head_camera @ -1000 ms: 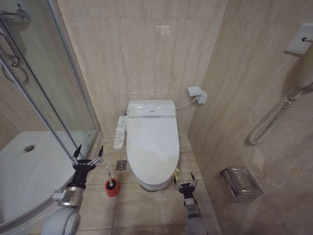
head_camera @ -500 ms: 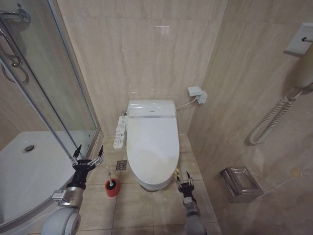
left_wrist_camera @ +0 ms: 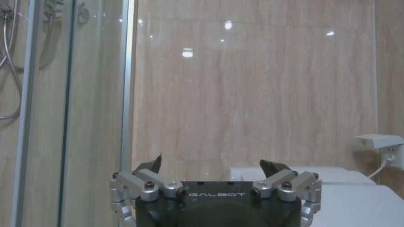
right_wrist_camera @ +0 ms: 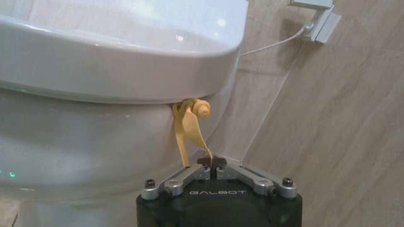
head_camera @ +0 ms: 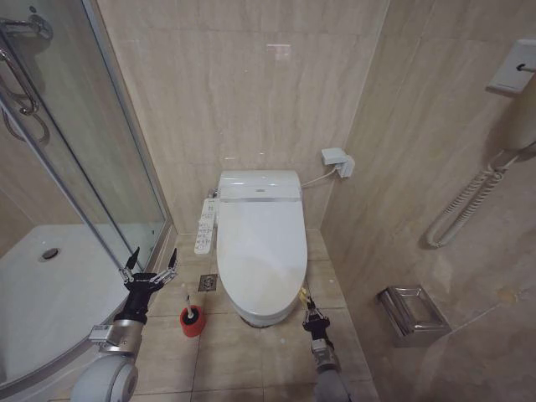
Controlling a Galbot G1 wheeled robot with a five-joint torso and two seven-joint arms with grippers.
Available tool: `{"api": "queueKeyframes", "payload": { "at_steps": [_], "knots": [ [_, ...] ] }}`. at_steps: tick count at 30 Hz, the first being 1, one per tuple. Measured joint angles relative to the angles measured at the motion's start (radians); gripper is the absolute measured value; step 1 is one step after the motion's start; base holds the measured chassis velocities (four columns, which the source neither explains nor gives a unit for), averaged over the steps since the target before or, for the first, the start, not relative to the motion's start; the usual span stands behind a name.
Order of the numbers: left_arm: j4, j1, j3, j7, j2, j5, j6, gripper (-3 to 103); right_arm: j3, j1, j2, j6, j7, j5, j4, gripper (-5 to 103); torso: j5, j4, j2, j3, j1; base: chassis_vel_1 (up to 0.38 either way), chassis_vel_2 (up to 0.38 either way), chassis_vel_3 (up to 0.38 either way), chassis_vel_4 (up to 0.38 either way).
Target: Open the toilet lid, clean the toilet bowl with a toilet brush, close the toilet lid, and flush.
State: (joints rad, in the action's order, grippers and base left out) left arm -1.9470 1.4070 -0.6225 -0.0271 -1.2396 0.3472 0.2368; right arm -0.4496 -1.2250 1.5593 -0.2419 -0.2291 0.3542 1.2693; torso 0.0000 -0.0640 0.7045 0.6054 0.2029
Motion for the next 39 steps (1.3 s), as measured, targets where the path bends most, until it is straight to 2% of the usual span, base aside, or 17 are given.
{"api": "queueKeyframes", "payload": {
  "at_steps": [5,9,12,17,27,35,39],
  "knots": [
    [0.0,0.0,0.0,0.0,0.0,0.0,0.0,100,-0.003,0.001,0.004,-0.006,-0.008,-0.006,0.002,1,0.0,0.0,0.0,0.0,0.0,0.0,0.0,0.0,0.0],
    [0.0,0.0,0.0,0.0,0.0,0.0,0.0,100,-0.005,0.002,0.009,-0.015,-0.023,-0.056,0.031,1,0.0001,0.0,0.0,0.0,0.0,0.0,0.0,0.0,0.0],
    [0.0,0.0,0.0,0.0,0.0,0.0,0.0,100,-0.009,-0.006,0.008,0.014,-0.03,-0.131,0.122,1,0.0001,0.0001,0.0,0.0,0.0,0.0,0.0,0.0,0.0],
    [0.0,0.0,0.0,0.0,0.0,0.0,0.0,100,-0.022,-0.018,-0.003,0.055,-0.028,-0.194,0.247,1,0.0003,0.0002,0.0,0.0,0.0,0.0,0.0,0.0,0.0],
    [0.0,0.0,0.0,0.0,0.0,0.0,0.0,100,-0.036,-0.049,-0.026,0.107,-0.034,-0.254,0.445,1,0.0003,0.0001,0.0,0.0,0.0,0.0,0.0,0.0,0.0],
    [0.0,0.0,0.0,0.0,0.0,0.0,0.0,100,-0.045,-0.032,-0.063,0.212,-0.028,-0.329,0.641,1,0.0,0.0001,0.0,0.0,0.0,0.0,0.0,0.0,0.0],
    [0.0,0.0,0.0,0.0,0.0,0.0,0.0,100,-0.045,0.005,-0.093,0.253,-0.02,-0.364,0.669,1,0.0001,0.0001,0.0,0.0,0.0,0.0,0.0,0.0,0.0]
  ]
}}
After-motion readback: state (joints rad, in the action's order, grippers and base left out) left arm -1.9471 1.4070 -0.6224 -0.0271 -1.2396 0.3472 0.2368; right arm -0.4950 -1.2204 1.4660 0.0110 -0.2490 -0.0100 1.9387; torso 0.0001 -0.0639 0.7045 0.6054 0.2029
